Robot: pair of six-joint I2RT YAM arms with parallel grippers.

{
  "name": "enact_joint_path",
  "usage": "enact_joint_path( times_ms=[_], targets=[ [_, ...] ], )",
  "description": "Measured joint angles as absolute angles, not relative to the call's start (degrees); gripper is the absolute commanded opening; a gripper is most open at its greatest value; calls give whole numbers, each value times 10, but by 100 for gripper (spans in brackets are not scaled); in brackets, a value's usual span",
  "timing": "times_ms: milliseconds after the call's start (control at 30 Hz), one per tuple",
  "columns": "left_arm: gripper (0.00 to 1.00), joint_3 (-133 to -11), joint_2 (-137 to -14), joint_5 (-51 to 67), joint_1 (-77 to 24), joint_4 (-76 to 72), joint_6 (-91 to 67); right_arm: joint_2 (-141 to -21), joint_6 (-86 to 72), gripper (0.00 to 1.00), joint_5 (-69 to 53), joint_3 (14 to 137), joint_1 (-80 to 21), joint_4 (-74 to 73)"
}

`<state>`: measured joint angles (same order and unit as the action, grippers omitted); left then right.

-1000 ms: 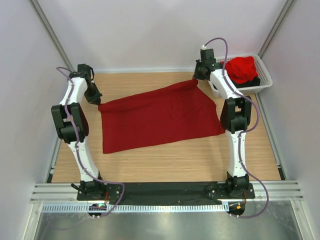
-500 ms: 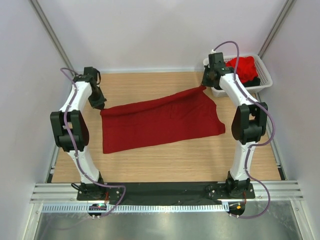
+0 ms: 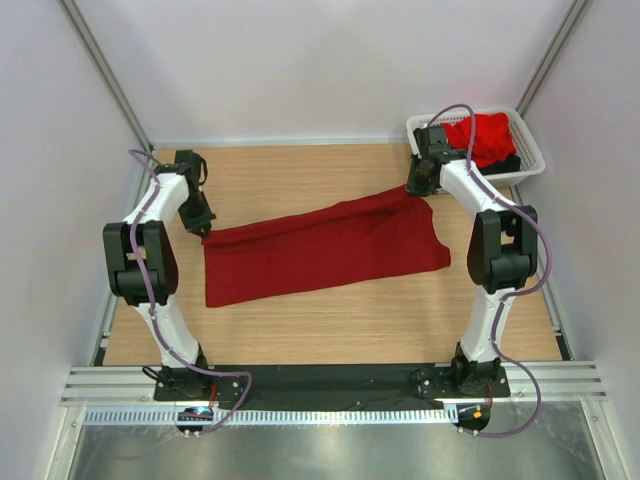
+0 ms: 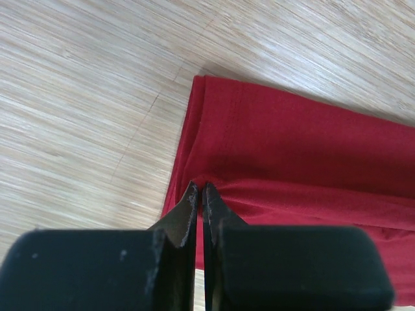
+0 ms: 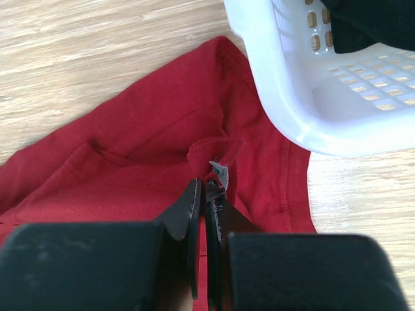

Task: Fold and stack the t-shirts
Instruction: Fold the tshirt

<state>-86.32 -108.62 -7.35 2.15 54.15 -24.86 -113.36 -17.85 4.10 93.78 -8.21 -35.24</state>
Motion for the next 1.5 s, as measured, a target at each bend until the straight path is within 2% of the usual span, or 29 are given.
enact_joint_path(
  times_ms=[200, 267, 300, 333, 367, 400, 433, 467, 500, 567, 600, 700, 800, 833, 1000, 1133, 1267, 1500],
  targets=[
    [1, -861, -1086, -78, 21, 535, -249, -1127, -177, 1, 41, 925, -82, -351],
    [5, -854, -1086, -79, 21, 533, -251, -1127, -177, 1, 41, 918, -82, -350],
    [6, -848, -1086, -80, 21, 531, -252, -1127, -177, 2, 42, 913, -82, -350],
    [8, -840, -1085, -80, 21, 530, -254, -1127, -177, 8, 44, 908, -82, -353],
    [14, -831, -1085, -81, 21, 529, -256, -1127, -178, 12, 47, 902, -82, -356],
    [27, -819, -1083, -81, 21, 529, -262, -1127, -179, 20, 51, 895, -81, -358],
    [34, -804, -1078, -83, 21, 525, -267, -1123, -182, 24, 59, 882, -82, -359],
    [46, -789, -1071, -85, 21, 525, -272, -1118, -185, 27, 67, 868, -82, -360],
    [50, -773, -1059, -87, 21, 525, -279, -1108, -186, 33, 73, 851, -81, -361],
    [57, -742, -1025, -91, 21, 524, -300, -1084, -189, 38, 88, 822, -81, -362],
    [58, -732, -1005, -93, 21, 525, -310, -1075, -189, 43, 93, 816, -81, -363],
    [57, -728, -952, -97, 21, 521, -334, -1053, -192, 48, 99, 826, -81, -361],
    [49, -750, -938, -90, 21, 517, -349, -1067, -194, 51, 86, 886, -81, -359],
    [45, -761, -944, -82, 21, 514, -353, -1078, -194, 51, 75, 912, -81, -359],
    [37, -813, -1006, -38, 10, 496, -360, -1175, -195, 53, -3, 1062, -86, -377],
    [32, -814, -1043, -7, -18, 490, -361, -1252, -197, 60, -35, 1148, -109, -415],
    [31, -809, -1053, 15, -36, 489, -361, -1293, -204, 65, -51, 1185, -137, -458],
    [33, -777, -1045, 28, -34, 482, -361, -1301, -218, 65, -55, 1185, -164, -501]
  ],
)
